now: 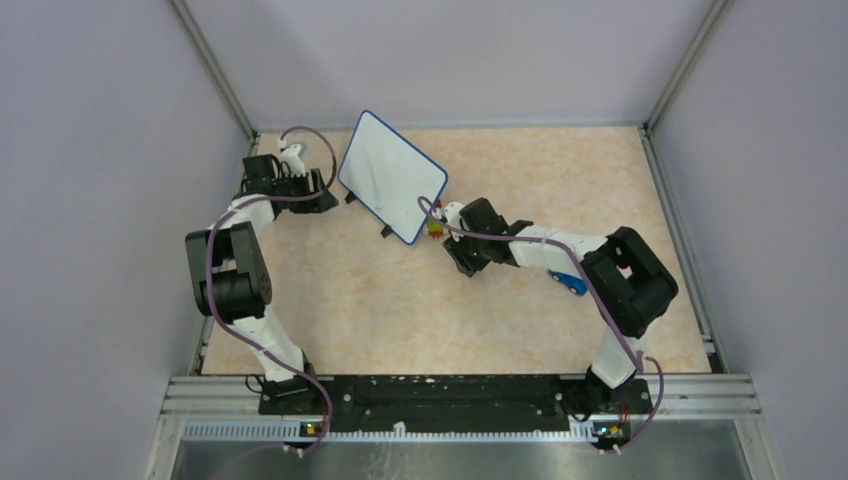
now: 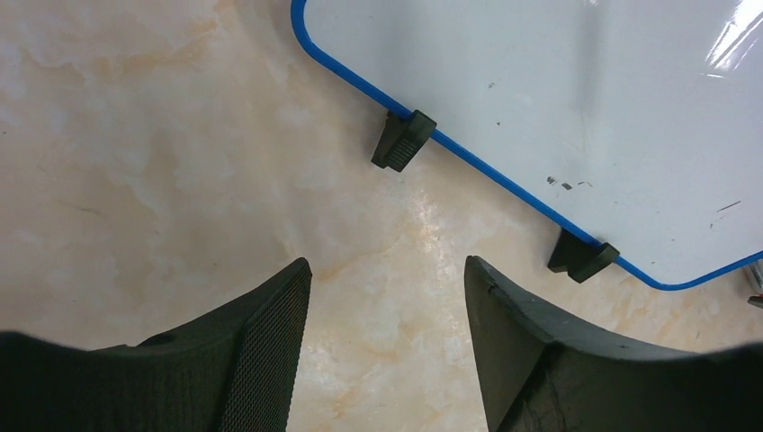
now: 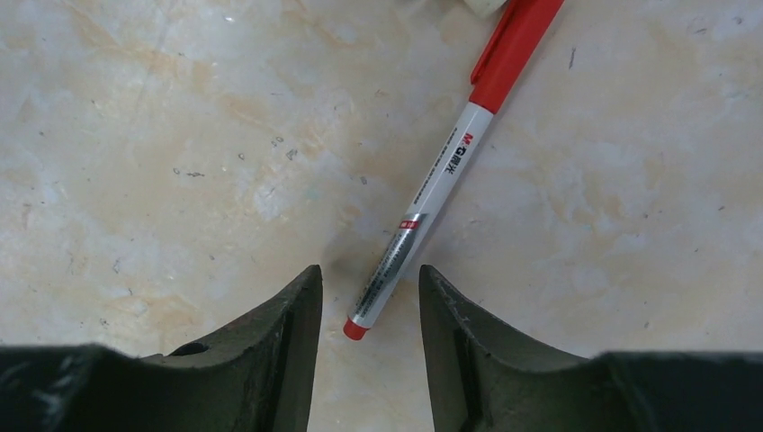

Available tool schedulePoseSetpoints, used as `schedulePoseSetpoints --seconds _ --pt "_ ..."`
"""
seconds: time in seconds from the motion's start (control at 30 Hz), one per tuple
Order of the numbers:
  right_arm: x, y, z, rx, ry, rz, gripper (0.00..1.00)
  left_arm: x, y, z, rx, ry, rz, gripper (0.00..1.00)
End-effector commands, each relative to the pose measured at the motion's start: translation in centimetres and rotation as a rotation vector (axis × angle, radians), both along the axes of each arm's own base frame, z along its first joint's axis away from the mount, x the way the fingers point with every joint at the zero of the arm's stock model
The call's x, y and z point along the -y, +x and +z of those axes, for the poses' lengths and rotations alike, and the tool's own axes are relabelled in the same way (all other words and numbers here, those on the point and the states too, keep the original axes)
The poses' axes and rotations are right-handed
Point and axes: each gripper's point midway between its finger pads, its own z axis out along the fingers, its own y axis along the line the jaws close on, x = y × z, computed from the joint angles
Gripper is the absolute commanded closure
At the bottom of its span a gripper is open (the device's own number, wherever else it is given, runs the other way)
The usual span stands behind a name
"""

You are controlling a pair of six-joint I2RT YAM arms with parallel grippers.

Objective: Write a sentence on the whiteboard
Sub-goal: Pick up the whiteboard marker from the center of the board, then move the whiteboard stand to the center of the board.

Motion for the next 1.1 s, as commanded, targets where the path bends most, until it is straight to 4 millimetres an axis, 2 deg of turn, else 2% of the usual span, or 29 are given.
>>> schedulePoseSetpoints --seconds 0.0,0.13,0.27,0.53,0.87,1.0,1.07 --pt "-0.1 0.2 -0.5 0.003 -0.035 -0.003 0.60 -0.9 1.4 1.2 0.101 0.091 -0.052 0.31" --pt "0.5 -0.8 -1.2 -0.035 -0.067 0.008 0.74 -1.0 1.6 0.8 0.133 0.130 -0.107 0.30" --pt "1.8 -1.4 -0.6 -0.026 -0.089 0.009 1.00 -0.7 2.1 0.6 0.163 0.164 -0.205 0.29" --pt "5.0 -0.8 3.0 0.035 -0.010 -0.061 1.00 0.2 3.5 -0.6 0.182 0.199 -0.331 0.27" --pt "8.3 0.3 8.2 0.081 0.118 -0.145 1.00 4.0 3.9 -3.4 0.177 0.280 -0.440 0.30" --pt "9.9 0.5 10.0 0.094 0.171 -0.177 1.00 6.3 2.5 -4.3 0.150 0.271 -0.512 0.32" --pt "11.4 0.9 10.8 0.100 0.198 -0.218 1.00 7.9 1.3 -4.6 0.134 0.274 -0.554 0.34"
